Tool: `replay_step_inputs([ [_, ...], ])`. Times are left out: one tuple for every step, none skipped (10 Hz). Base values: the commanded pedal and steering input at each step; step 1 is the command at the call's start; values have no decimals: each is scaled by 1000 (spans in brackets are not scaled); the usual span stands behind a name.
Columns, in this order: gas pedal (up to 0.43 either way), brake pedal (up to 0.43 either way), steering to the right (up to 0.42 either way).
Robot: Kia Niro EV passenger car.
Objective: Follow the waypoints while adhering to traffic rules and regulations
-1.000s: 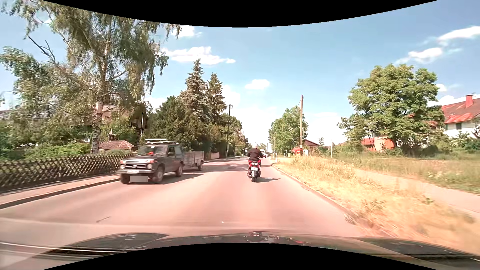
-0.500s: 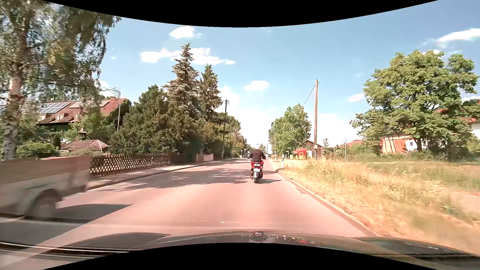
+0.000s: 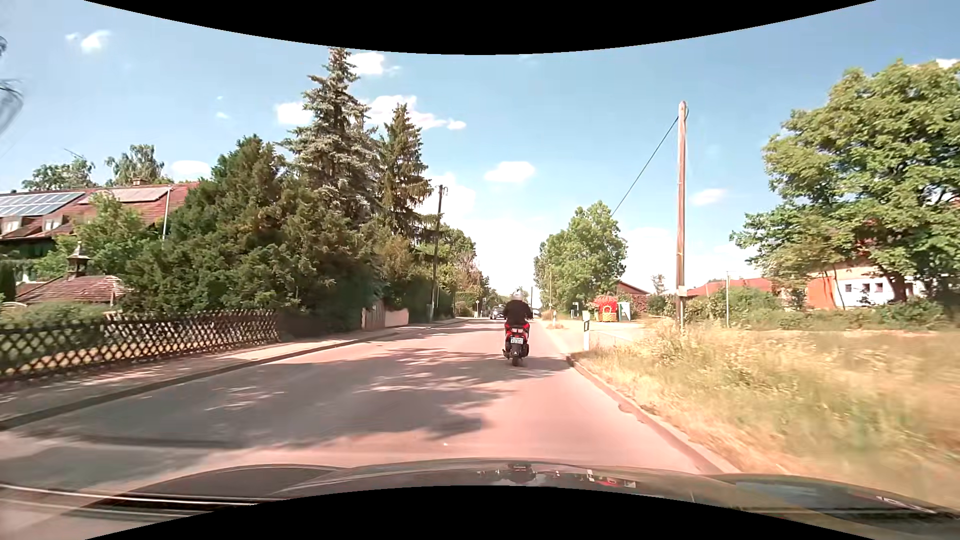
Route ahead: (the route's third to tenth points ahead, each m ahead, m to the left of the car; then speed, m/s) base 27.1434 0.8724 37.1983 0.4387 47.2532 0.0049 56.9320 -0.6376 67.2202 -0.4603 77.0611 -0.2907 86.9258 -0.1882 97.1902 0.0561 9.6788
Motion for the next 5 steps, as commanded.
replay_step_inputs([
  [118,12,12],
  [130,12,12],
  [138,12,12],
  [138,12,12],
  [138,12,12],
])
